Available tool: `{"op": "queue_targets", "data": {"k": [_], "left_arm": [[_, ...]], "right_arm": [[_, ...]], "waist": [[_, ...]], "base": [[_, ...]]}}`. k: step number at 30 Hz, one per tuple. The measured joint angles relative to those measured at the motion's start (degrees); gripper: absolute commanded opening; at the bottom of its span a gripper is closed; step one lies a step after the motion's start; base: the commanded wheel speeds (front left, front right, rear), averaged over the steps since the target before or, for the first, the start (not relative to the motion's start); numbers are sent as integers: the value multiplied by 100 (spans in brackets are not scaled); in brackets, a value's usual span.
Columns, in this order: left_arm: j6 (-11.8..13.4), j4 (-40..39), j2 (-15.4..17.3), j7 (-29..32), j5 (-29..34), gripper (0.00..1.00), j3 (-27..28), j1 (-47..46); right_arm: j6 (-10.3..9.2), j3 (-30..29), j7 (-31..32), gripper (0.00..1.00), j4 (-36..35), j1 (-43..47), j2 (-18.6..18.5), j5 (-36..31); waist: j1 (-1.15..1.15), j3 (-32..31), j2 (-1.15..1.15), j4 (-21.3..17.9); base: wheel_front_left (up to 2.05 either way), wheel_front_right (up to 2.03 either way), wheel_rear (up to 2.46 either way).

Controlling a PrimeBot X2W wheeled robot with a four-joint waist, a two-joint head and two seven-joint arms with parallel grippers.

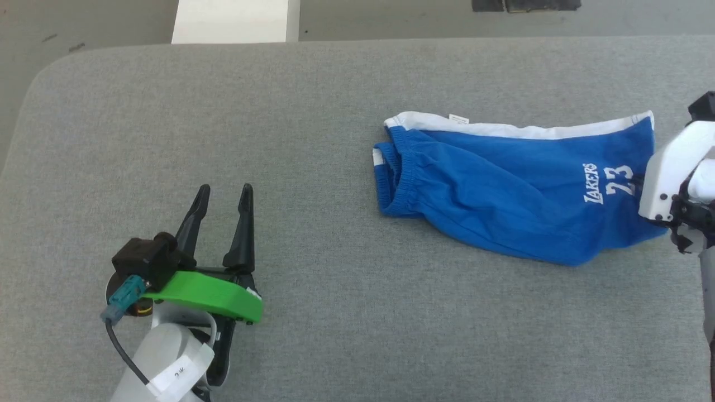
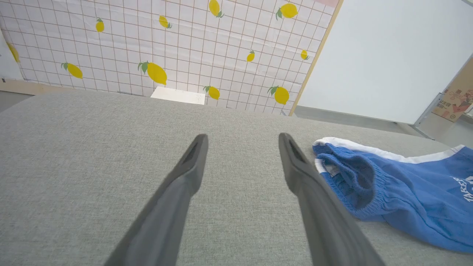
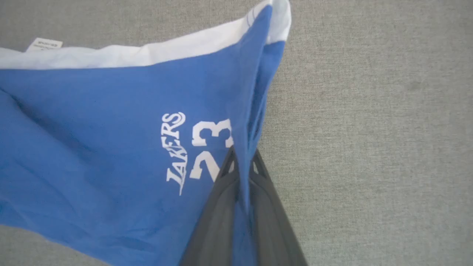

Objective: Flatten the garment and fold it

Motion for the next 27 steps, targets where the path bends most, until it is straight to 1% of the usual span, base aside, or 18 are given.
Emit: {"op": "queue_targets", "data": {"k": [3, 7, 12, 16, 22, 27], "left_arm": [[0, 0, 1, 4, -1, 100, -20, 25], [0, 18, 2, 7, -10, 100, -42, 46], [1, 24, 0, 7, -15, 100, -92, 48], [1, 23, 1, 7, -16, 100, -116, 51], [2, 7, -1, 8, -35, 100, -140, 57], [0, 8, -29, 8, -60, 100, -164, 47]], "right_arm": [[0, 109, 197, 0, -332, 10, 47, -40], [0, 500, 613, 0, -814, 32, 44, -54], [0, 1110, 957, 0, -1466, 34, 36, 92], [0, 1638, 1112, 0, -1744, 33, 83, 236], [0, 2297, 1101, 0, -1713, -44, 246, 350], [0, 2639, 808, 0, -1295, -445, 447, 374]], "waist": [[0, -64, 0, -9], [0, -150, 0, 5], [0, -240, 0, 66], [0, -271, 0, 149], [0, -223, 0, 297], [0, -90, 0, 442]], "base": [[0, 0, 0], [0, 0, 0], [0, 0, 0], [0, 0, 0], [0, 0, 0], [0, 0, 0]]}}
